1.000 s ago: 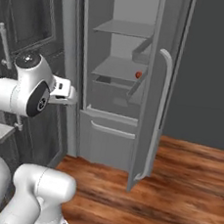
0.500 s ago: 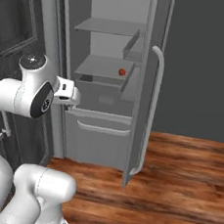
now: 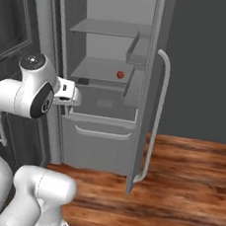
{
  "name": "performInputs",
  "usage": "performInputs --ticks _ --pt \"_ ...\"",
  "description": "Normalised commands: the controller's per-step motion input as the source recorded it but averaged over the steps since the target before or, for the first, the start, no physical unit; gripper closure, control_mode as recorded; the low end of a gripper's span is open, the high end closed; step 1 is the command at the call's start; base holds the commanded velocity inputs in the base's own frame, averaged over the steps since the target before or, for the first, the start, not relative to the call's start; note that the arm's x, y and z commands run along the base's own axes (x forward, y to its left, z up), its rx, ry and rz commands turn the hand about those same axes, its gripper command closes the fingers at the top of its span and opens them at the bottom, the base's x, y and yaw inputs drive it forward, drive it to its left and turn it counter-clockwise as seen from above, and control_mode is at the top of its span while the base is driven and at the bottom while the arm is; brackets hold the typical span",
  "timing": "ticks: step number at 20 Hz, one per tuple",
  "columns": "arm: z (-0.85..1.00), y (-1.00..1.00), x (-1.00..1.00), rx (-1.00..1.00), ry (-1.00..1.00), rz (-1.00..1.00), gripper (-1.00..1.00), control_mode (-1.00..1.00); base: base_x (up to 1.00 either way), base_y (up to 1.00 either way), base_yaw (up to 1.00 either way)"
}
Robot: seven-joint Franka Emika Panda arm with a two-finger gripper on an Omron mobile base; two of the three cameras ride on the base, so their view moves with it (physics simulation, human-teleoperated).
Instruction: Pick the mango and apple from the fridge and place them inside the tupperware on the counter.
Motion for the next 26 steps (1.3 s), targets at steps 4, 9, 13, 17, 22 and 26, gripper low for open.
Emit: performInputs --ticks 4,9,13,17,22,26 --pt "0.0 0.0 0.0 0.0 0.0 0.0 -1.0 1.0 0.5 0.02 -0.07" --pt "0.0 0.0 0.0 0.0 0.0 0.0 -1.0 1.0 0.7 0.18 -0.06" --pt "0.0 0.0 0.0 0.0 0.0 0.0 -1.0 1.0 0.78 0.21 -0.03" --pt "0.0 0.0 0.0 0.0 0.0 0.0 -1.0 1.0 0.66 0.13 -0.01" --pt "0.0 0.0 0.0 0.0 0.0 0.0 -1.0 1.0 0.59 0.14 -0.01" --pt "0.0 0.0 0.0 0.0 0.0 0.0 -1.0 1.0 0.54 0.16 -0.02"
